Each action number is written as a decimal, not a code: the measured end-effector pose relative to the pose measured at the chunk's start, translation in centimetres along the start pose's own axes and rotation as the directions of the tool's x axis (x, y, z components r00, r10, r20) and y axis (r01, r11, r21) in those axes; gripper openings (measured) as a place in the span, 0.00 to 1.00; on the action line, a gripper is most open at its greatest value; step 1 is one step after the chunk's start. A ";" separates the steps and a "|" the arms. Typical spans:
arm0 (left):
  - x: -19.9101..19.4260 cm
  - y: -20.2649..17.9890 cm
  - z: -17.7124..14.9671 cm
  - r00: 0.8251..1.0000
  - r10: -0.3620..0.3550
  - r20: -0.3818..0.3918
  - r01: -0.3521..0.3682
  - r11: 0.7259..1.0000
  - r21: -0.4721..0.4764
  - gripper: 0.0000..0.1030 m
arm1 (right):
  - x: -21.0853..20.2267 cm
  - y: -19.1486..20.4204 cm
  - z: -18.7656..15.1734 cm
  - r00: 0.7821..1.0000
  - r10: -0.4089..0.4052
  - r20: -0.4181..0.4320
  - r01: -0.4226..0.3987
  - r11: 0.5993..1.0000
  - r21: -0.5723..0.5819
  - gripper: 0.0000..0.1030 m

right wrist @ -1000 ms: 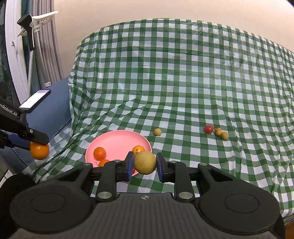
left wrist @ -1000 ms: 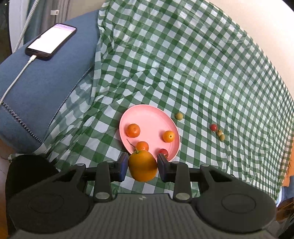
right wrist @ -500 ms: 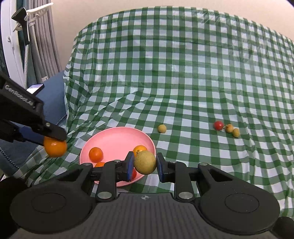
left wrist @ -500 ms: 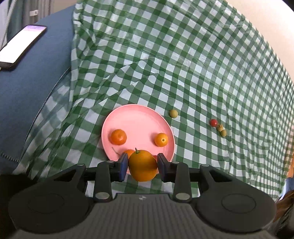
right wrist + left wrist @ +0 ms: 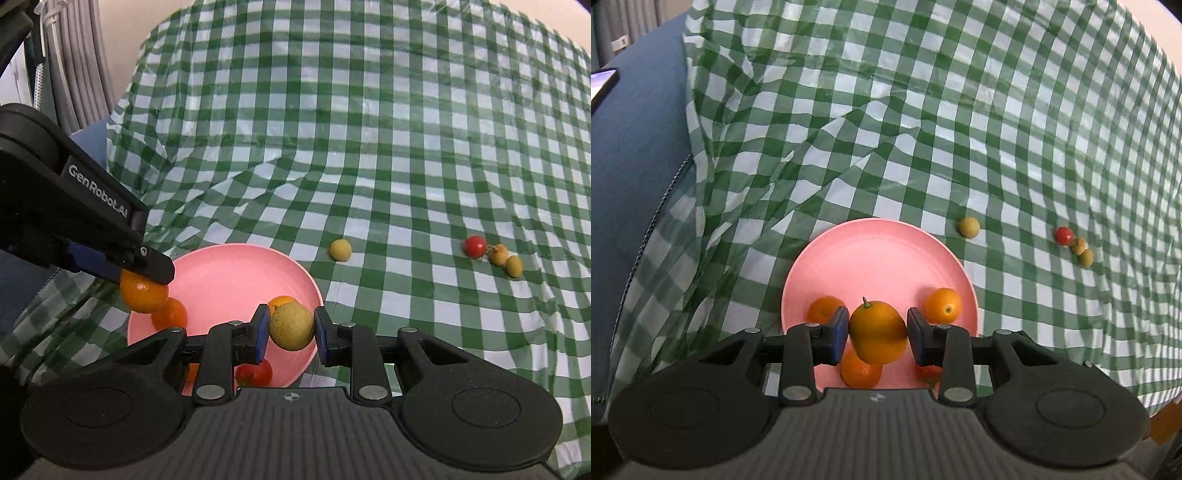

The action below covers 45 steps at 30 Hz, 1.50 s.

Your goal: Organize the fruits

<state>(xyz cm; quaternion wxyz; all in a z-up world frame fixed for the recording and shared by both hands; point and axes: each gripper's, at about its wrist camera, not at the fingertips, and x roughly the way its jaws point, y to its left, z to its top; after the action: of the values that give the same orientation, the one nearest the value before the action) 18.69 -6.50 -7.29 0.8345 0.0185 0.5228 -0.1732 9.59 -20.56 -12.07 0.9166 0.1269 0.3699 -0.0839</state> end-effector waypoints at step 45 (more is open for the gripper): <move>-13.3 2.9 -11.6 0.966 0.213 0.144 -0.210 0.977 -0.037 1.00 | -15.0 3.2 -2.7 0.991 -0.020 0.131 0.027 0.998 -0.050 0.97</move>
<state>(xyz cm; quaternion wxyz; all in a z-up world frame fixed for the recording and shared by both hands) 4.27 2.27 -1.28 0.8846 0.0524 0.4568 -0.0782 -2.12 -15.85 -2.90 0.9408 0.0929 0.3125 -0.0932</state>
